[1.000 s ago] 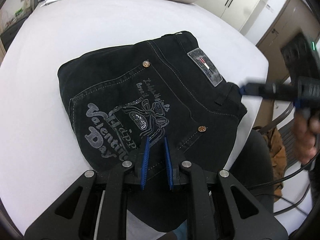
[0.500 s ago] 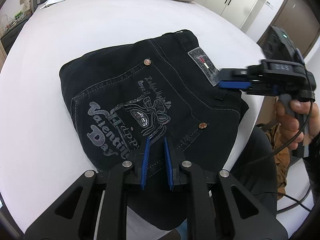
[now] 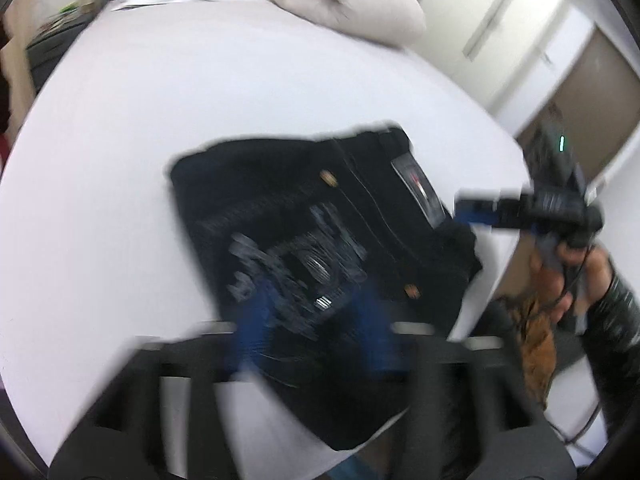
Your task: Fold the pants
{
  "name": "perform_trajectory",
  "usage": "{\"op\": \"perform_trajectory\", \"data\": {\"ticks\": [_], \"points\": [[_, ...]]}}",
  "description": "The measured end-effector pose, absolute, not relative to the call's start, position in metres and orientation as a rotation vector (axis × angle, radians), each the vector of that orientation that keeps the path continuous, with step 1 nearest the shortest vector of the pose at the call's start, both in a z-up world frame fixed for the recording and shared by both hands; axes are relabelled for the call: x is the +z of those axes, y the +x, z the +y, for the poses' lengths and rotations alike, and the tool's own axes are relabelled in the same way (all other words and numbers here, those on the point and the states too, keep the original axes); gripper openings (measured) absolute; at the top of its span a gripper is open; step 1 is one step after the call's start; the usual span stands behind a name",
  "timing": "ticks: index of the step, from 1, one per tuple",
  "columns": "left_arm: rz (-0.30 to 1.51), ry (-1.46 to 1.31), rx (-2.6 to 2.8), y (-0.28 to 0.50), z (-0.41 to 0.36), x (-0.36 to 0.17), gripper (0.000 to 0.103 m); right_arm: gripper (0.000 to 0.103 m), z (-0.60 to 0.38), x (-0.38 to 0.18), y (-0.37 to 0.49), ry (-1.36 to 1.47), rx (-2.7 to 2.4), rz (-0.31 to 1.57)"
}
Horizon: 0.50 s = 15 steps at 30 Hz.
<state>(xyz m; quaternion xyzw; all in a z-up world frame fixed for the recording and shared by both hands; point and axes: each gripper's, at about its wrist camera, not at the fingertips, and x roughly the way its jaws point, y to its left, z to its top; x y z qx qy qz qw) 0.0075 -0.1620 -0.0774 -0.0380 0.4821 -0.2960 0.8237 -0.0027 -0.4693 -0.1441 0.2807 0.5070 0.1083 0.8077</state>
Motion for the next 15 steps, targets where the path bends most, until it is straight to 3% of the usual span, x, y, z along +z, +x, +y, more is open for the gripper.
{"op": "perform_trajectory", "data": {"ticks": [1, 7, 15], "points": [[1.018, -0.111, -0.603, 0.011, -0.154, -0.077, 0.091, 0.075, -0.469, -0.147, -0.001, 0.593, 0.23, 1.098], [1.171, -0.201, -0.567, 0.037, -0.148, -0.112, 0.091, 0.078, -0.482, -0.164, 0.007, 0.617, 0.249, 1.141], [1.263, -0.065, -0.565, 0.051, -0.186, -0.127, 0.091, 0.078, -0.459, -0.174, 0.032, 0.631, 0.366, 1.176]]}}
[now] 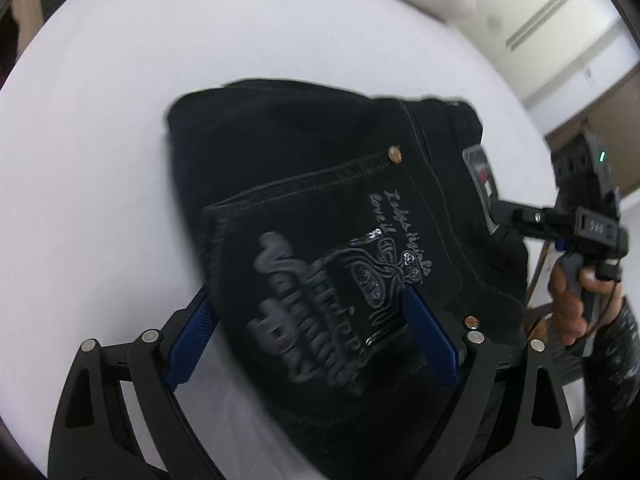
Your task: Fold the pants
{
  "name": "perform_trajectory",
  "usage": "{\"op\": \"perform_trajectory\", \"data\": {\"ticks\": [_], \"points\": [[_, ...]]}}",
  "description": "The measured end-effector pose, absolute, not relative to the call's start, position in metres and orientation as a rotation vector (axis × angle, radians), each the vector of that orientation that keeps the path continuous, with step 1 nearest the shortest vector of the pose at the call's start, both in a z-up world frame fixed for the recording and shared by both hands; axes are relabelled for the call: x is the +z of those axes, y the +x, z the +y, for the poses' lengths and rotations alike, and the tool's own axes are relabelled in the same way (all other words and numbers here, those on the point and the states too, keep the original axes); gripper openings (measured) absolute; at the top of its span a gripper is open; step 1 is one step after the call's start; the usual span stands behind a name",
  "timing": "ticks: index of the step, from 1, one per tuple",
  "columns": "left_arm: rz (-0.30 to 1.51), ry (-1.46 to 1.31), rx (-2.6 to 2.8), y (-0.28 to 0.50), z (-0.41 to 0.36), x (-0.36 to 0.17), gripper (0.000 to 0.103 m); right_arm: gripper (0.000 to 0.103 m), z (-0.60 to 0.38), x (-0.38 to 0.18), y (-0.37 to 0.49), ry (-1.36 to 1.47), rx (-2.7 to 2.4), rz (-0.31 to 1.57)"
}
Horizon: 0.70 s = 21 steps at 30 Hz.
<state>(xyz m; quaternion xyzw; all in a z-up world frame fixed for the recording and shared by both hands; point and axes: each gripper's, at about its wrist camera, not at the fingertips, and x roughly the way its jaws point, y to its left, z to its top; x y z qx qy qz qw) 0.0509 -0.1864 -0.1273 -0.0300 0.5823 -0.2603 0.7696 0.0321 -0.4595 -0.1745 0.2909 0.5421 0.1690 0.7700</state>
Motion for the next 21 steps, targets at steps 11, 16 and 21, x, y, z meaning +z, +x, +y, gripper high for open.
{"op": "perform_trajectory", "data": {"ticks": [11, 16, 21], "points": [[1.25, 0.038, -0.537, 0.053, -0.206, -0.125, 0.074, 0.045, -0.458, -0.178, 0.033, 0.593, 0.283, 1.202], [1.244, 0.042, -0.534, 0.051, -0.205, -0.12, 0.067, 0.037, -0.45, -0.17, 0.033, 0.522, 0.243, 1.205], [1.232, 0.029, -0.537, 0.047, -0.201, -0.113, 0.056, 0.027, -0.435, -0.155, 0.028, 0.432, 0.199, 1.193]]}}
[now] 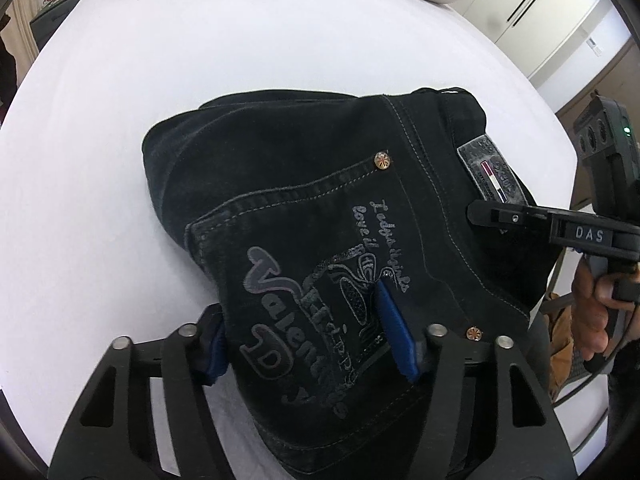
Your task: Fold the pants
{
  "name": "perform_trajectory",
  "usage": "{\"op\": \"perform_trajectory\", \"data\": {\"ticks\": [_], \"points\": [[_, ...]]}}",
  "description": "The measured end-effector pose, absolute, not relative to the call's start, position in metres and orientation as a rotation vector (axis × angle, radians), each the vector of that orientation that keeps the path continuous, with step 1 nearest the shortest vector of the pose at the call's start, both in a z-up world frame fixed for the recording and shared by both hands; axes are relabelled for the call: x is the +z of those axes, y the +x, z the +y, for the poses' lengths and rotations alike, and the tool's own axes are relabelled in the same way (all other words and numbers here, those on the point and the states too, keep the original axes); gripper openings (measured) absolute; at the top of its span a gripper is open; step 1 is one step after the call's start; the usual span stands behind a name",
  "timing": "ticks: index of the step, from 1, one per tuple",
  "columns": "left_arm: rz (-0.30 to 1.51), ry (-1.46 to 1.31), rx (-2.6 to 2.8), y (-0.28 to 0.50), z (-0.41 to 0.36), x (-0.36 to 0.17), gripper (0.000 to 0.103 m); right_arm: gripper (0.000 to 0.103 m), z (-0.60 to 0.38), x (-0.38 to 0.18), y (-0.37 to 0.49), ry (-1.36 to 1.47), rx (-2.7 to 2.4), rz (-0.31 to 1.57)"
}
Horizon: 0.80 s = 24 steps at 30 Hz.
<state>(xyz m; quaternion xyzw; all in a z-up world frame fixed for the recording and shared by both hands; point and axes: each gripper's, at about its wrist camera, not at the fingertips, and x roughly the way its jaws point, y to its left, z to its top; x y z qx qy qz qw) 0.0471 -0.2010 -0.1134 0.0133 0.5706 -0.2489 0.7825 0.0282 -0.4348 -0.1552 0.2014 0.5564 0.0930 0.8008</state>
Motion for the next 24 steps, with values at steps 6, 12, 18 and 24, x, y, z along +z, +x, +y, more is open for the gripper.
{"op": "perform_trajectory", "data": {"ticks": [6, 12, 18, 24], "points": [[1.227, -0.033, -0.554, 0.05, -0.189, -0.109, 0.04, 0.022, -0.404, -0.125, 0.022, 0.305, 0.159, 1.164], [1.231, -0.124, -0.584, 0.057, -0.163, -0.101, 0.03, 0.022, -0.36, -0.088, 0.022, 0.164, 0.174, 1.129], [1.182, -0.189, -0.565, 0.061, -0.124, -0.08, 0.026, 0.021, -0.322, -0.06, 0.031, 0.107, 0.241, 1.095], [1.089, -0.213, -0.498, 0.086, -0.071, -0.046, 0.025, 0.02, -0.297, -0.045, 0.068, 0.126, 0.3, 1.043]]}}
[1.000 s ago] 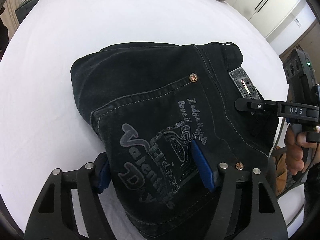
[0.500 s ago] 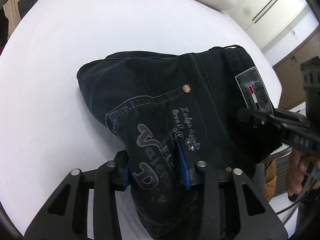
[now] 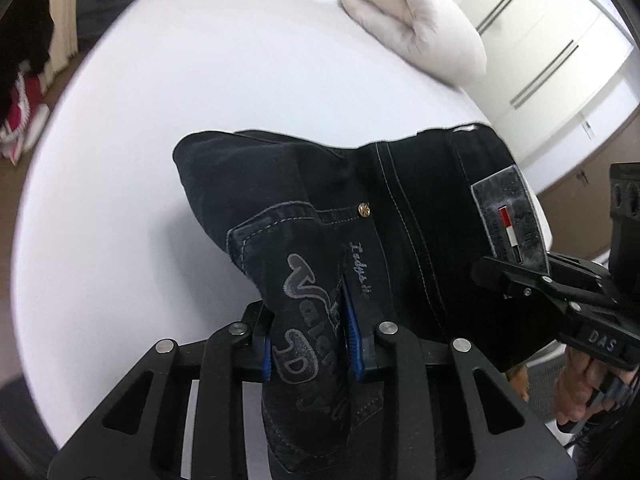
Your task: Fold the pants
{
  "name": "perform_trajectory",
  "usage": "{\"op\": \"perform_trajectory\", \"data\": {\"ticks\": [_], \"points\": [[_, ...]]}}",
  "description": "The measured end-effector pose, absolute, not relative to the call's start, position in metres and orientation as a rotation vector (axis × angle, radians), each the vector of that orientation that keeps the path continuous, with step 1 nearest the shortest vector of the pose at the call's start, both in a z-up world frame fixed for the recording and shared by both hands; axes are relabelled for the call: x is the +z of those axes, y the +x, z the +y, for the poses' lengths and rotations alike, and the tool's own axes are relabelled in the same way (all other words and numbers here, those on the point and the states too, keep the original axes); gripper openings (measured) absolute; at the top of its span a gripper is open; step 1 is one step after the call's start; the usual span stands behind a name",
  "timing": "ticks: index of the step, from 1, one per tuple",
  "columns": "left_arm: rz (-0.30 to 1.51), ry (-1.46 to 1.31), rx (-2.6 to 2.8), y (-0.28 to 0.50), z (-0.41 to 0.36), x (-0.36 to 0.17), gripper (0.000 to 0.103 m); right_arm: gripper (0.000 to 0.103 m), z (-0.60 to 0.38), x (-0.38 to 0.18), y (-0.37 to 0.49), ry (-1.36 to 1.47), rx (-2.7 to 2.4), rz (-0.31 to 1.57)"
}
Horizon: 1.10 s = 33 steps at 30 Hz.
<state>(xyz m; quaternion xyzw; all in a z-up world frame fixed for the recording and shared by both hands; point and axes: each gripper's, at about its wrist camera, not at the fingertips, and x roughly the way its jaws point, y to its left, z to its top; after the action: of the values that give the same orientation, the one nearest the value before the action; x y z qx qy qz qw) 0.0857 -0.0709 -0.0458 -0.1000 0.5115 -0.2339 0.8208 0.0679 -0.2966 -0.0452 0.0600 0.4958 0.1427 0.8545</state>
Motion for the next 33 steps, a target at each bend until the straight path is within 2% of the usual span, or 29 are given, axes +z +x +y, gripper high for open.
{"op": "perform_trajectory", "data": {"ticks": [5, 10, 15, 20, 22, 23, 25, 28, 30, 33], "points": [[1.0, -0.135, -0.427, 0.135, -0.037, -0.013, 0.025, 0.02, -0.265, -0.028, 0.121, 0.146, 0.347, 0.982], [0.961, -0.103, -0.401, 0.188, -0.013, -0.005, 0.025, 0.02, -0.255, -0.029, 0.19, 0.223, 0.401, 0.952], [0.989, -0.181, -0.444, 0.249, 0.018, -0.038, 0.025, 0.02, -0.29, -0.069, 0.249, 0.471, 0.464, 0.969], [1.026, -0.19, -0.462, 0.279, 0.027, -0.091, 0.025, 0.021, -0.324, -0.148, 0.287, 0.732, 0.447, 1.058], [1.059, -0.207, -0.434, 0.283, 0.032, -0.114, 0.027, 0.025, -0.333, -0.18, 0.286, 0.766, 0.396, 1.103], [1.051, -0.225, -0.432, 0.281, 0.036, -0.123, 0.029, 0.035, -0.338, -0.192, 0.284, 0.78, 0.382, 1.112], [1.026, -0.248, -0.432, 0.273, 0.043, -0.133, 0.049, 0.037, -0.353, -0.21, 0.276, 0.885, 0.451, 1.065], [0.999, -0.328, -0.455, 0.27, 0.053, -0.142, 0.05, 0.038, -0.364, -0.209, 0.269, 0.91, 0.491, 1.05], [0.994, -0.352, -0.457, 0.268, 0.064, -0.143, 0.05, 0.046, -0.375, -0.202, 0.264, 0.904, 0.453, 1.037], [0.977, -0.344, -0.439, 0.257, 0.068, -0.133, 0.05, 0.051, -0.401, -0.191, 0.25, 0.918, 0.326, 0.988]]}}
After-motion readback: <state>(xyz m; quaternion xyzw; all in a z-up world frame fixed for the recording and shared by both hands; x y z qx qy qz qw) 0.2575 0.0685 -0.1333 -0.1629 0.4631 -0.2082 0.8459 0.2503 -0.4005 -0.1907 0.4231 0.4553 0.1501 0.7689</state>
